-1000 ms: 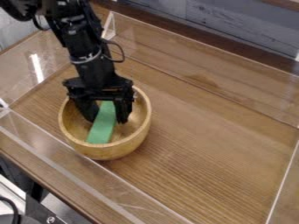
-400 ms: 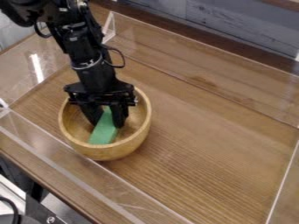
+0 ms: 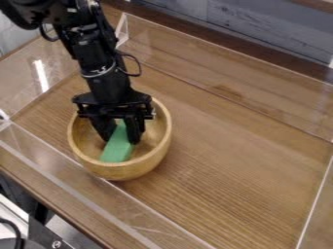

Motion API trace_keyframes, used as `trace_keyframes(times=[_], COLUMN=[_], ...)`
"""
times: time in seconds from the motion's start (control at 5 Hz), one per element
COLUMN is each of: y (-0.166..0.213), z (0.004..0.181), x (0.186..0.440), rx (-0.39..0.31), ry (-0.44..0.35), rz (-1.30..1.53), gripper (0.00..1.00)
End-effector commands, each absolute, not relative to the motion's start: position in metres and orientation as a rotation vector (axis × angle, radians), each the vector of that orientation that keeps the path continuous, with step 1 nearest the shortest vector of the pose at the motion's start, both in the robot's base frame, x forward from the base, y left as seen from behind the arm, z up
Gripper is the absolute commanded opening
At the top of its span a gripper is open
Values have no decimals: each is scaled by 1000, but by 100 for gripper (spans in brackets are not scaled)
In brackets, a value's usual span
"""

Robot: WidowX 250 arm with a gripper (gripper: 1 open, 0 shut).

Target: Remove the green block from inside the brown bowl and put it on the table

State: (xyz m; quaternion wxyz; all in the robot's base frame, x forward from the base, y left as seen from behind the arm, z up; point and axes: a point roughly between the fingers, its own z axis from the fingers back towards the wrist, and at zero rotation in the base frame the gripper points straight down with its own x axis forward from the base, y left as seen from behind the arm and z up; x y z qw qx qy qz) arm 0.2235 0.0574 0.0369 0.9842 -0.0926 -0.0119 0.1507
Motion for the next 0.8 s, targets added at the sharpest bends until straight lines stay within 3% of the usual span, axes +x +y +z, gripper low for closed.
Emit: trace_keyframes(times=[0.0, 0.6], y=[56, 47], z=[49, 53], x=[228, 225], rx=[-176, -186], ry=[-64, -51], rz=[288, 276], gripper=[0, 0])
